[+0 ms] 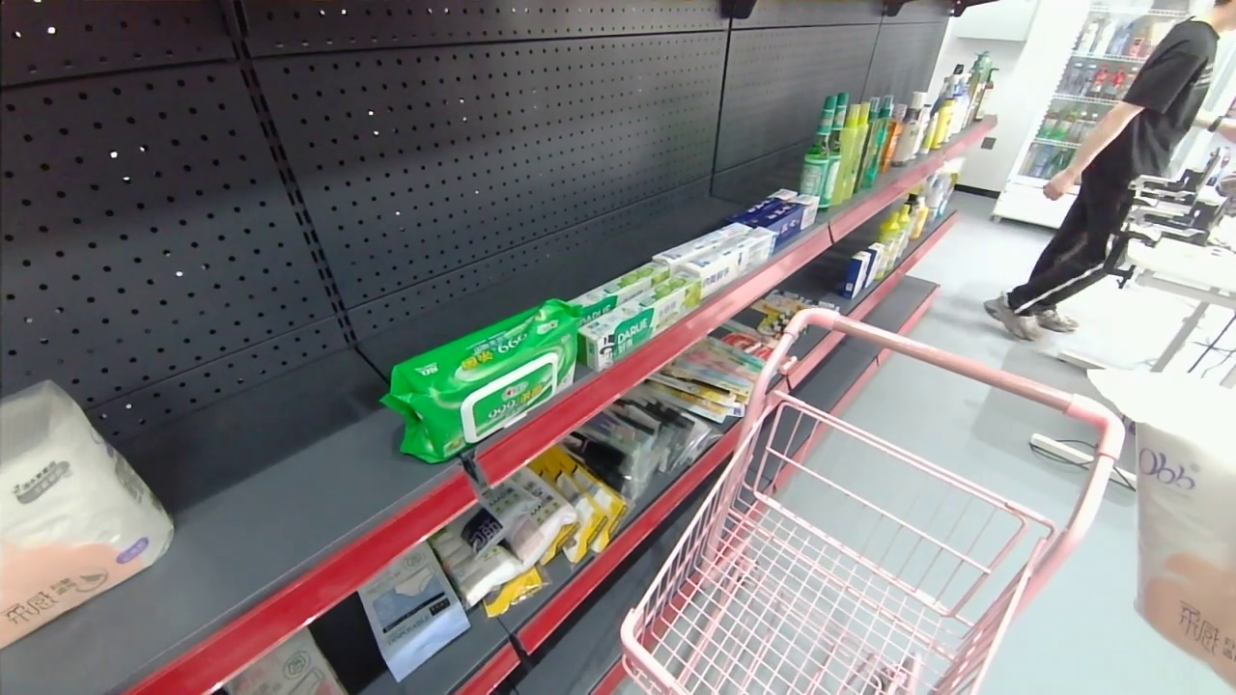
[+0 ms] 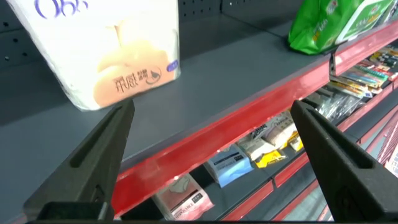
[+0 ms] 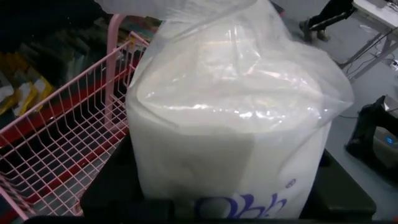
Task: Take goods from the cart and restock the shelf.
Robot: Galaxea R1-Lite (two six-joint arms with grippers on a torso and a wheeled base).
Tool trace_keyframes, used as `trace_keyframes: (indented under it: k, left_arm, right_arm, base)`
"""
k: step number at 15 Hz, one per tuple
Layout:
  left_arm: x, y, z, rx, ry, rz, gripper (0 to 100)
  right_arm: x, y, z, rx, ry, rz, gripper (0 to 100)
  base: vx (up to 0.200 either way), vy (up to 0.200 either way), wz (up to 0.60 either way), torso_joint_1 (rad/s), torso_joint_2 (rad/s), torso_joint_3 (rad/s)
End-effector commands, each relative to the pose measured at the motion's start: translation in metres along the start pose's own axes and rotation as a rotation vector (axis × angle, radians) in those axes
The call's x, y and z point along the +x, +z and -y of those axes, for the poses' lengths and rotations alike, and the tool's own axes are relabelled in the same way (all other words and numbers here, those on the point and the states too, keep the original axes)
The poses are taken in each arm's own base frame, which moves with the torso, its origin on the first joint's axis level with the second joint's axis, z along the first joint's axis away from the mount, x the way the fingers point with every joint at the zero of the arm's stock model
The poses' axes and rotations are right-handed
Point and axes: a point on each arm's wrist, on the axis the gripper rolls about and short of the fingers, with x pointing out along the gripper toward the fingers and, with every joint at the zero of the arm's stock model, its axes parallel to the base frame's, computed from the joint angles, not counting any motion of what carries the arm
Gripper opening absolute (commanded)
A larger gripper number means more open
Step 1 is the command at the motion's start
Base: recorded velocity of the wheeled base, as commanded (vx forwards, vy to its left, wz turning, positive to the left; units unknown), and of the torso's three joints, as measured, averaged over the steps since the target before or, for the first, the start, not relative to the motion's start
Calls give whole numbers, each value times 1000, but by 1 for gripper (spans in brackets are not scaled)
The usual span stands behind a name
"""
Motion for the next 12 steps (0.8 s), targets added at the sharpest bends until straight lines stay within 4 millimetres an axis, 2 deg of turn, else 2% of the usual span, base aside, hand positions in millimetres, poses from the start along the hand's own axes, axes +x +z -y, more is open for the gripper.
trace_keyframes:
  k: [1, 12]
  left_arm:
    - [0, 0, 0, 0, 1, -1, 100]
    - [0, 0, 0, 0, 1, -1, 100]
  right_arm:
    - [4, 1, -1, -5, 9, -15, 0]
    - [15, 5, -3, -12, 40, -47, 0]
  base:
    - [0, 0, 0, 163, -359, -198]
    - [0, 0, 0, 159, -349, -192]
